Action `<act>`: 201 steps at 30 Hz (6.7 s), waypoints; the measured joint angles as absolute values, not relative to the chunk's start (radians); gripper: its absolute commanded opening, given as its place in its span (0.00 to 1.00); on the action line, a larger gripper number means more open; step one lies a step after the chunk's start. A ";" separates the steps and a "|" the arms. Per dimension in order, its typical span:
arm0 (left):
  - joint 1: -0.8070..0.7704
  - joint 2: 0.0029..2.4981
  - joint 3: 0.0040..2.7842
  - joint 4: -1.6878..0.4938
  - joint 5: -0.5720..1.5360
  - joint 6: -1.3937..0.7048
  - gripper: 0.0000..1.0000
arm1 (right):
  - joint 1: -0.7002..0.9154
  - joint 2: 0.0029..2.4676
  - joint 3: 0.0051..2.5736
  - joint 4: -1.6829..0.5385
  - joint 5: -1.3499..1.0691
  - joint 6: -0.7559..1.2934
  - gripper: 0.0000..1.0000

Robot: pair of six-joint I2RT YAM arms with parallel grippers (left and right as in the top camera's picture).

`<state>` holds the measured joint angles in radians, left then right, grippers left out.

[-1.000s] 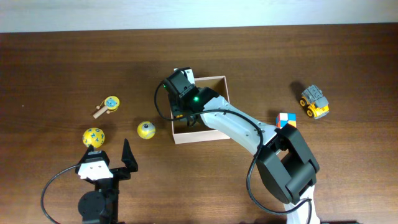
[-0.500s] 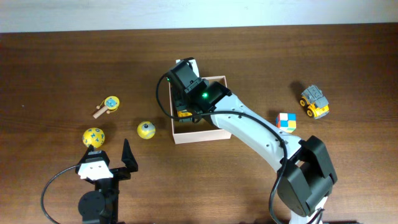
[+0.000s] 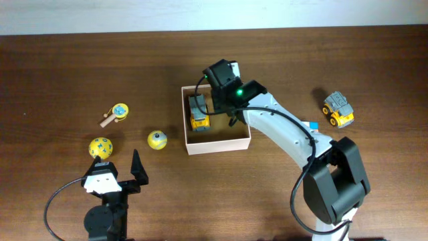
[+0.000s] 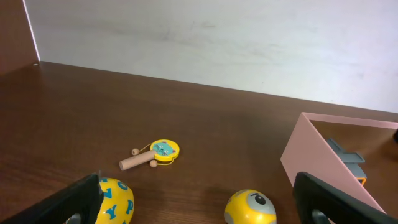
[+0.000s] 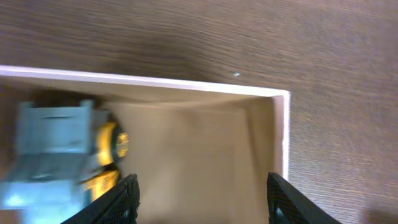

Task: Pack container
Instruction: 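Lower the truck into the box's left side and open the gripper, then raise the right gripper and move it to the second toy truck, then align and close the right gripper on the second truck's grey body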

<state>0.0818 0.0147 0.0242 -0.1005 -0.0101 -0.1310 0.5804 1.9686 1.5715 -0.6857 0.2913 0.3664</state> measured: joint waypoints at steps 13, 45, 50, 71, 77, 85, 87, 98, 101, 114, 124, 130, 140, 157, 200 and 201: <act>0.082 0.015 0.024 -0.101 -0.010 -0.131 0.99 | 0.584 1.974 1.497 -0.616 0.256 0.353 0.45; 0.082 0.015 0.024 -0.100 -0.010 -0.131 0.99 | 0.620 2.066 1.487 -0.475 0.125 0.340 0.38; 0.082 0.015 0.024 -0.100 -0.010 -0.131 0.99 | 0.625 2.066 1.486 -0.473 0.112 0.341 0.38; 0.082 0.015 0.024 -0.101 -0.010 -0.131 0.99 | 0.642 2.066 1.488 -0.497 0.150 0.313 0.39; 0.082 0.015 0.024 -0.101 -0.010 -0.131 0.99 | 0.605 2.066 1.541 -0.575 0.162 0.287 0.39; 0.082 0.015 0.024 -0.101 -0.010 -0.131 0.99 | 0.593 2.066 1.761 -0.786 0.175 0.232 0.39; 0.082 0.015 0.024 -0.101 -0.010 -0.131 0.99 | 0.591 2.066 1.828 -0.854 0.176 0.229 0.39; 0.082 0.015 0.024 -0.101 -0.010 -0.131 0.99 | 0.379 1.985 1.976 -1.132 0.186 0.308 0.43; 0.082 0.015 0.024 -0.101 -0.010 -0.131 0.99 | 0.286 1.972 1.979 -1.187 0.187 0.316 0.44; 0.082 0.015 0.024 -0.101 -0.010 -0.131 0.99 | 0.009 1.972 1.979 -1.299 0.150 0.137 0.94; 0.082 0.015 0.024 -0.100 -0.010 -0.131 0.99 | -0.207 1.970 1.934 -1.239 0.077 -0.046 0.99; 0.082 0.015 0.024 -0.100 -0.010 -0.131 0.99 | -0.244 1.970 1.753 -1.071 0.040 -0.160 0.99; 0.082 0.015 0.024 -0.100 -0.010 -0.131 0.99 | -0.244 1.970 1.499 -0.837 0.024 -0.386 0.99; 0.082 0.015 0.024 -0.101 -0.010 -0.131 0.99 | -0.318 1.970 1.482 -0.794 -0.010 -0.508 0.99; 0.082 0.015 0.024 -0.101 -0.010 -0.131 0.99 | -0.242 1.991 1.394 -0.702 -0.253 -0.390 0.99; 0.082 0.015 0.024 -0.101 -0.010 -0.131 0.99 | -0.234 1.991 1.394 -0.700 -0.245 -0.368 0.99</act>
<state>0.0818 0.0147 0.0242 -0.1005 -0.0097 -0.1310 -0.2337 1.9911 1.3945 -0.7002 -0.2451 -0.3679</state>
